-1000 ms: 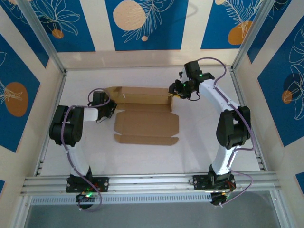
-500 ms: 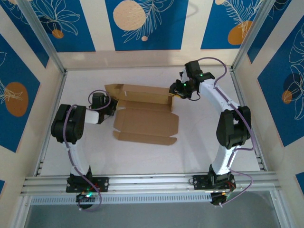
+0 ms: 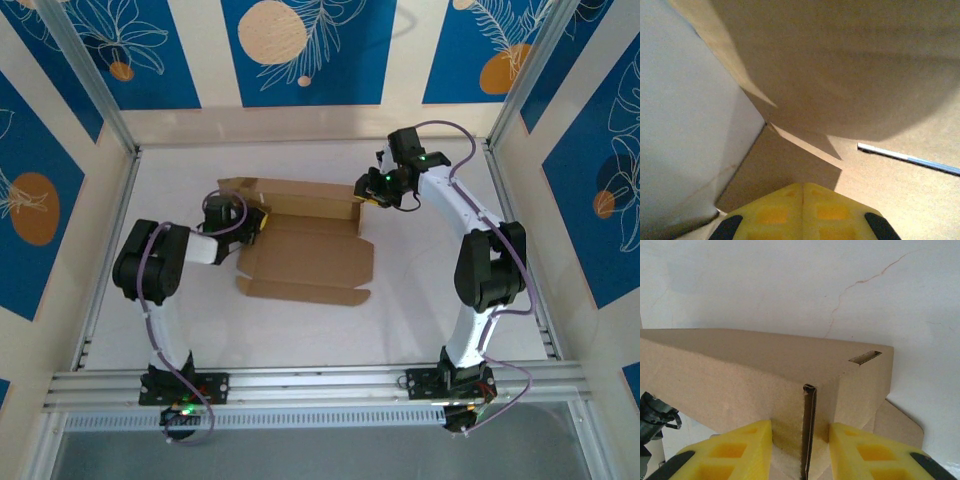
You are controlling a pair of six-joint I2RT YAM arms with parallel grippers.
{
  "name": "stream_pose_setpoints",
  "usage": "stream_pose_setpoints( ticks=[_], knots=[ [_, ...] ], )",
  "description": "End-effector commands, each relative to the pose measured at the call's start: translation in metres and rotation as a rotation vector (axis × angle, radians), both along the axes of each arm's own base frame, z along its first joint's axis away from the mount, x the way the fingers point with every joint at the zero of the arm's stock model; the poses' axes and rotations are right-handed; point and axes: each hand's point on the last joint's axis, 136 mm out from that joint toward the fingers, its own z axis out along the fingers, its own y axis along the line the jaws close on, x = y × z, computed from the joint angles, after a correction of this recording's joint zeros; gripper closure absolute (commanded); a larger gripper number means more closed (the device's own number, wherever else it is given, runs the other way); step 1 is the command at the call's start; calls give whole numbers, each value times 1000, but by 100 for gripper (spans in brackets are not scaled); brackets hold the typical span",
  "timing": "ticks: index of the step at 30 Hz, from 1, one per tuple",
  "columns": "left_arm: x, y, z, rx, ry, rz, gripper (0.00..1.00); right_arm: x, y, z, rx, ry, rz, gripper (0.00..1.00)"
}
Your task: Fold the paper box
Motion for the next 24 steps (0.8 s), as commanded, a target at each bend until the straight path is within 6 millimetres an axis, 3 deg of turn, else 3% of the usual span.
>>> stream_pose_setpoints(
  ticks=[1, 7, 12, 18, 24],
  knots=[
    [-8, -16, -11, -15, 41, -55, 97, -25, 2, -39, -48, 165, 27, 64],
    [-12, -14, -24, 11, 81, -60, 97, -25, -1, -38, -62, 164, 29, 64],
    [-11, -8, -21, 33, 90, -63, 94, -23, -6, -37, -74, 161, 24, 64],
    [-15, 15, 8, 103, 52, -60, 84, -19, -12, -33, -92, 147, 25, 64],
    [-37, 32, 46, 270, 6, -144, 71, -15, -15, -34, -122, 137, 35, 64]
  ],
)
